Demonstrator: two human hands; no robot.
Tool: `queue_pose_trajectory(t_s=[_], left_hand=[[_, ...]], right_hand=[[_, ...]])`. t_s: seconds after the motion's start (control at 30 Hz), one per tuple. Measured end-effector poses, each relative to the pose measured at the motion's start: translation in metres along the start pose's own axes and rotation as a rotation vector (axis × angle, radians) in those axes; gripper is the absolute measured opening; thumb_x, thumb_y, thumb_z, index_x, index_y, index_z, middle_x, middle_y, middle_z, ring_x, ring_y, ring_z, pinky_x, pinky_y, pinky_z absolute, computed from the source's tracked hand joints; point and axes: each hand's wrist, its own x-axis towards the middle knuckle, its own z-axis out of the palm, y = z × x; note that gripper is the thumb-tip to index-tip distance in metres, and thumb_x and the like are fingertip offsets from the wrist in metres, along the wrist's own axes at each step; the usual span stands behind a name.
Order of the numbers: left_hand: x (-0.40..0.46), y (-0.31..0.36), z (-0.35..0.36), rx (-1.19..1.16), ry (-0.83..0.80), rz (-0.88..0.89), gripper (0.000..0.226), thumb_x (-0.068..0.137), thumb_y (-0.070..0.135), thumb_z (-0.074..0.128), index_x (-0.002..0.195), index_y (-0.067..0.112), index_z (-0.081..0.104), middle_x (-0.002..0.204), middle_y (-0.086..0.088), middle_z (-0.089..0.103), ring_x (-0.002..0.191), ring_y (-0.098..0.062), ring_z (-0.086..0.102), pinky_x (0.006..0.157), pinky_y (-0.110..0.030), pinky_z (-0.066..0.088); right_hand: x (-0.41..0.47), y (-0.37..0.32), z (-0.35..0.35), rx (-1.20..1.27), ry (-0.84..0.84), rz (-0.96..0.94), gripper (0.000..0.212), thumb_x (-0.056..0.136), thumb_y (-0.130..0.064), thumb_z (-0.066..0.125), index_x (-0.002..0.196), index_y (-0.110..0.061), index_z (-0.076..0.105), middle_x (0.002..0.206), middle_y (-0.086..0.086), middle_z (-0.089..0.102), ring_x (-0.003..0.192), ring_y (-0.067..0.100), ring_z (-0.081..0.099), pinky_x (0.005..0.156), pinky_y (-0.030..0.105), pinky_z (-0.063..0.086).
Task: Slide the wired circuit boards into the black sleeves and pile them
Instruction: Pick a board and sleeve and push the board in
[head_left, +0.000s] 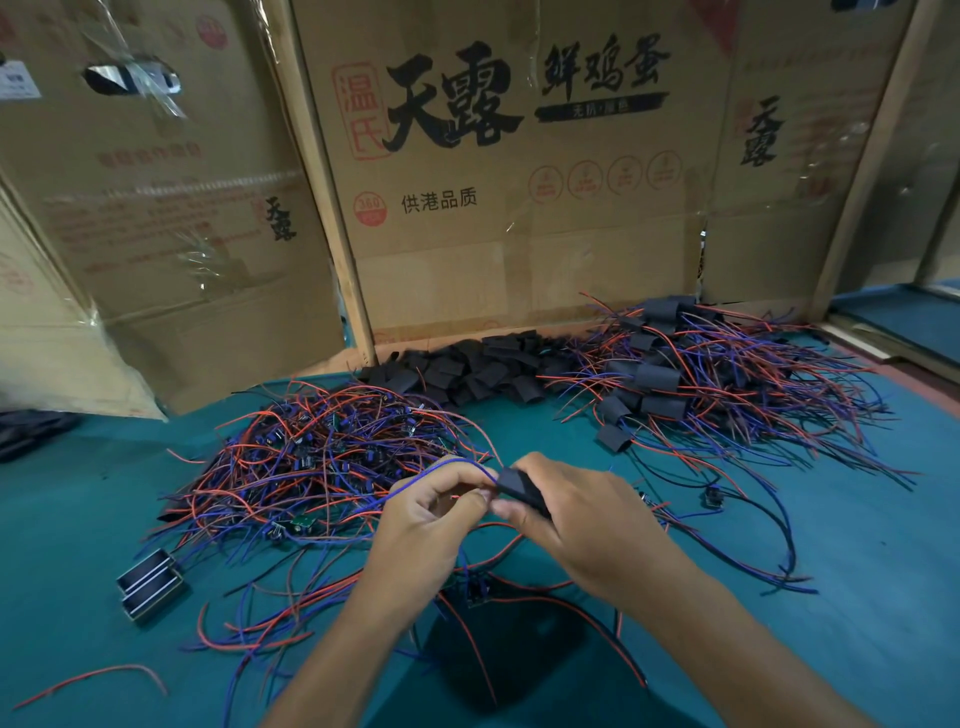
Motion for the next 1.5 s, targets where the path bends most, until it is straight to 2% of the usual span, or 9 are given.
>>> queue_pose_trajectory(t_s=[0.2, 0.27, 0.37, 0.53, 0.73, 0.9, 1.07, 1.33, 1.5], left_hand=[[0.003, -0.001, -0.001, 0.030, 0.054, -0.019, 0.016, 0.076, 0.009, 0.060, 0.081, 0.015, 0.073, 0.078, 0.003, 0.069, 0.070, -0.004, 0.060, 0.065, -0.015, 0.047], [0.003, -0.004, -0.002, -0.091, 0.019, -0.118, 0.019, 0.073, 0.014, 0.067, 0.092, 0.015, 0.072, 0.082, 0.001, 0.068, 0.071, -0.008, 0.059, 0.060, -0.019, 0.048], [0.001, -0.010, 0.000, -0.267, -0.117, -0.214, 0.047, 0.069, 0.027, 0.081, 0.111, 0.010, 0.068, 0.084, -0.001, 0.064, 0.066, -0.013, 0.054, 0.056, -0.022, 0.045], [0.001, -0.015, 0.004, -0.502, -0.116, -0.225, 0.051, 0.073, 0.035, 0.087, 0.116, 0.015, 0.068, 0.067, -0.001, 0.052, 0.055, -0.013, 0.044, 0.054, -0.021, 0.039], [0.003, -0.022, 0.001, -0.432, -0.025, -0.169, 0.039, 0.075, 0.026, 0.084, 0.107, 0.010, 0.069, 0.065, -0.006, 0.049, 0.057, -0.015, 0.042, 0.055, -0.025, 0.038], [0.004, -0.020, -0.001, -0.546, -0.026, -0.141, 0.033, 0.079, 0.014, 0.079, 0.109, 0.006, 0.069, 0.077, -0.009, 0.059, 0.060, -0.016, 0.053, 0.057, -0.023, 0.045], [0.006, -0.023, -0.004, -0.499, 0.021, -0.195, 0.033, 0.078, 0.004, 0.080, 0.110, 0.008, 0.071, 0.088, -0.009, 0.066, 0.064, -0.017, 0.059, 0.064, -0.024, 0.051], [0.007, -0.026, -0.005, -0.512, 0.046, -0.222, 0.019, 0.077, 0.010, 0.078, 0.095, 0.005, 0.075, 0.087, -0.018, 0.069, 0.068, -0.020, 0.063, 0.066, -0.025, 0.055], [0.005, -0.023, -0.004, -0.051, -0.054, -0.095, 0.030, 0.089, -0.009, 0.065, 0.107, 0.014, 0.071, 0.099, -0.006, 0.076, 0.085, -0.013, 0.070, 0.077, -0.024, 0.055]], right_hand=[[0.001, 0.000, -0.003, -0.105, 0.088, -0.076, 0.027, 0.098, -0.045, 0.048, 0.095, -0.019, 0.055, 0.084, -0.001, 0.060, 0.081, 0.027, 0.060, 0.058, 0.034, 0.031], [0.001, 0.000, -0.004, -0.113, 0.118, -0.094, 0.026, 0.097, -0.042, 0.053, 0.093, -0.018, 0.060, 0.082, -0.001, 0.058, 0.082, 0.025, 0.059, 0.058, 0.034, 0.038], [0.002, 0.000, -0.007, -0.110, 0.086, -0.110, 0.036, 0.097, -0.045, 0.044, 0.103, -0.017, 0.066, 0.088, 0.000, 0.066, 0.087, 0.026, 0.060, 0.070, 0.037, 0.041], [0.005, -0.002, -0.009, -0.091, 0.092, -0.075, 0.032, 0.099, -0.048, 0.045, 0.108, -0.018, 0.054, 0.091, 0.000, 0.068, 0.083, 0.026, 0.057, 0.073, 0.032, 0.027], [0.010, 0.013, -0.025, 0.000, 0.197, -0.025, 0.021, 0.087, -0.031, 0.071, 0.091, -0.012, 0.065, 0.093, 0.002, 0.059, 0.090, 0.025, 0.053, 0.079, 0.039, 0.044], [0.022, 0.022, -0.039, -0.038, 0.227, -0.070, 0.018, 0.086, -0.030, 0.073, 0.096, -0.016, 0.069, 0.092, 0.000, 0.056, 0.091, 0.021, 0.052, 0.076, 0.036, 0.047], [0.025, 0.034, -0.048, -0.023, 0.186, -0.090, 0.020, 0.089, -0.017, 0.070, 0.108, -0.012, 0.069, 0.100, 0.000, 0.058, 0.096, 0.019, 0.054, 0.082, 0.034, 0.047], [0.028, 0.056, -0.063, -0.080, 0.175, -0.056, 0.025, 0.090, -0.016, 0.069, 0.114, -0.011, 0.068, 0.105, 0.000, 0.060, 0.102, 0.018, 0.054, 0.087, 0.026, 0.041], [0.034, 0.066, -0.064, -0.105, 0.180, -0.058, 0.021, 0.088, -0.013, 0.070, 0.109, -0.010, 0.068, 0.103, 0.002, 0.060, 0.099, 0.019, 0.056, 0.083, 0.027, 0.042]])
